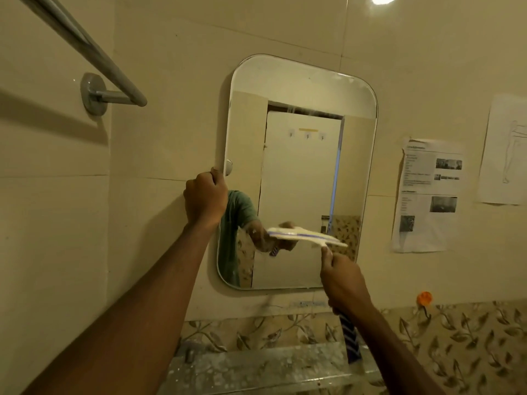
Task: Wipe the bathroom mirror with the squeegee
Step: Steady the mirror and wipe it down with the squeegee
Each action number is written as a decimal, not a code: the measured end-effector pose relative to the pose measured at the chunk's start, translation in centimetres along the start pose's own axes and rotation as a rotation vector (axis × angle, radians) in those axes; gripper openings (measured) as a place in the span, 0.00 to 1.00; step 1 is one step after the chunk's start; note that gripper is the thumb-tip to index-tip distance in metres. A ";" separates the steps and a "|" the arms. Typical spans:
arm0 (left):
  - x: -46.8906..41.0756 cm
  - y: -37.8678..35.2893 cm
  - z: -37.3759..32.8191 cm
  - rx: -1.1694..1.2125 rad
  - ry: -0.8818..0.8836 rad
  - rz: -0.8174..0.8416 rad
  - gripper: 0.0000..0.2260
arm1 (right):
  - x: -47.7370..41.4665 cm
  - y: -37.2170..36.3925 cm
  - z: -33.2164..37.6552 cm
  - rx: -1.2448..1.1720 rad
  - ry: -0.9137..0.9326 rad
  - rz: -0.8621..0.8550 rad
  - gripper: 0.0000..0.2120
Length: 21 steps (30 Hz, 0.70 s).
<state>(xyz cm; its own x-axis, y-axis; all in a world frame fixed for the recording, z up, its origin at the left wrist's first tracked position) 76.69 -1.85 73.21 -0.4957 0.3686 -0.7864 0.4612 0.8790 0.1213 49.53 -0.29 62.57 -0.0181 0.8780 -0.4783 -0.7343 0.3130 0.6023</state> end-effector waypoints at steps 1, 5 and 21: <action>0.0 0.0 0.0 -0.001 0.003 0.008 0.23 | -0.7 0.9 0.7 -0.021 0.032 -0.030 0.24; 0.6 -0.1 0.5 -0.023 0.005 0.014 0.22 | -4.9 4.9 4.4 -0.014 0.172 -0.220 0.25; 4.0 -0.5 3.1 -0.014 0.054 0.035 0.21 | 2.9 -6.4 -4.6 -0.105 0.057 -0.129 0.20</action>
<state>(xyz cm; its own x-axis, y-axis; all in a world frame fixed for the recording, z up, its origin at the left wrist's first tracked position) 76.74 -1.73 68.09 -0.5188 0.4149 -0.7475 0.4690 0.8691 0.1569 51.02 -1.41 54.42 0.0443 0.8102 -0.5845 -0.7998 0.3793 0.4652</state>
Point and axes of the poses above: each hand's wrist, its own x-axis away from the middle knuckle, its own y-axis out of the back of the hand, z = x × y, the point moved 4 cm from there along -x, towards the middle knuckle, and after that the axes turned 6 degrees about z, right-handed, at the moved point
